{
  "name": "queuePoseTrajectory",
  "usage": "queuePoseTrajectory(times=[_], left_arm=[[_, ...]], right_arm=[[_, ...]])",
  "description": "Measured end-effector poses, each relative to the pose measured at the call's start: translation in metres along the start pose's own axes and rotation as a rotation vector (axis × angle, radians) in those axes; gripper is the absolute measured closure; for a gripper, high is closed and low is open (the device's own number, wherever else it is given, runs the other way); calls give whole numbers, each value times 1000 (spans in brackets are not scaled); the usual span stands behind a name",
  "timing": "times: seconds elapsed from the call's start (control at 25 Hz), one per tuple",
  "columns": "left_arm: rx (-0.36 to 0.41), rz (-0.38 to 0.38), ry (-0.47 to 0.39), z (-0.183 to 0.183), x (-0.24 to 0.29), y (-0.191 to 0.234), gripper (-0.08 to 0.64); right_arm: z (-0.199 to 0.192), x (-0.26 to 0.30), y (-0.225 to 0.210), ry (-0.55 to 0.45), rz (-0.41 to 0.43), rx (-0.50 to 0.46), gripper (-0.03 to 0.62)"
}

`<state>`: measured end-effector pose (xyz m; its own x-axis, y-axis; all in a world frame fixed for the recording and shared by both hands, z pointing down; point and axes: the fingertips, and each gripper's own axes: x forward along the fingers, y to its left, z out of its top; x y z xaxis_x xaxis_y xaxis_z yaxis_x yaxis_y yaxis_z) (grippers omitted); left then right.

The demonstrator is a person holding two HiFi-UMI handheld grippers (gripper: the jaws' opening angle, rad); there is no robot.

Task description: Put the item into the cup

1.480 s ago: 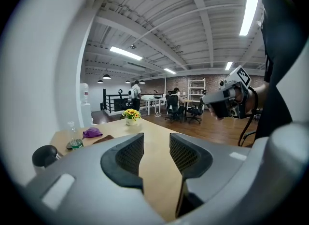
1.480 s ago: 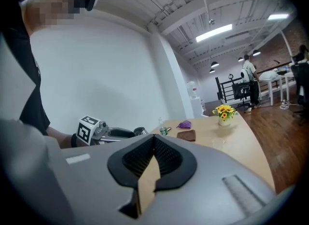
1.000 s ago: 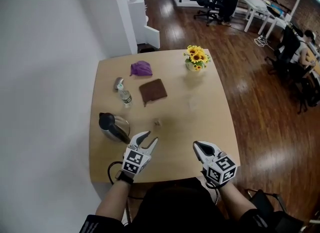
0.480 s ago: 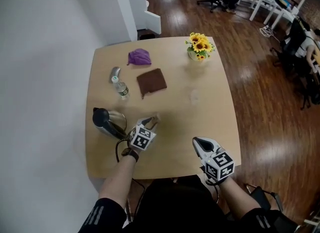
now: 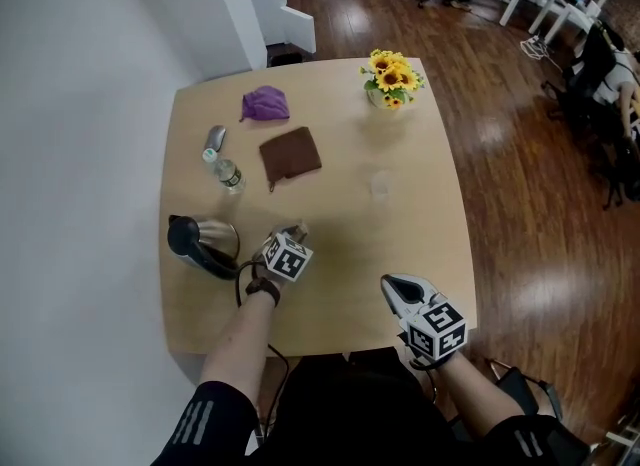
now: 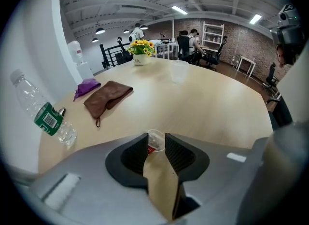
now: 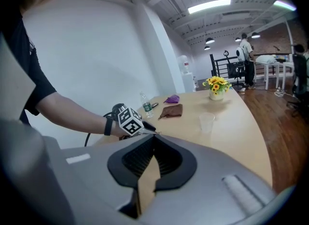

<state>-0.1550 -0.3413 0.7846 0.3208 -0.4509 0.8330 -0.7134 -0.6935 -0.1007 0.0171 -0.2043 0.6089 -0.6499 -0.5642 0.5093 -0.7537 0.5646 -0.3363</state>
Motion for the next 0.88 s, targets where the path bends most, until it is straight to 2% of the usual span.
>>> queuePoseTrajectory(times=[0.16,0.24,0.32,0.48,0.64,0.76,0.88], left_arm=[[-2,48,22,-3,5,9,559],[-7,58,14,-1,3,13,563],[-24,70,-29,12,-6,16,563],[-22,76,-176,70,-26,19,563],[37,32,-283,141,-33,-2,563],[97,-6,-319,190,-24,-27,563],[146,-30,-310,220,-2,-49,563]], right_arm=[[-4,-5,-7,6,11,8,584],[-6,-9,-13,4,10,13,584],[-5,-14,-20,-5,8,18,584],[-2,-21,-38,-24,2,36,584],[0,-28,-50,-35,-1,52,584],[1,-36,-60,-47,-5,61,584],[-1,-45,-71,-52,-17,76,584]])
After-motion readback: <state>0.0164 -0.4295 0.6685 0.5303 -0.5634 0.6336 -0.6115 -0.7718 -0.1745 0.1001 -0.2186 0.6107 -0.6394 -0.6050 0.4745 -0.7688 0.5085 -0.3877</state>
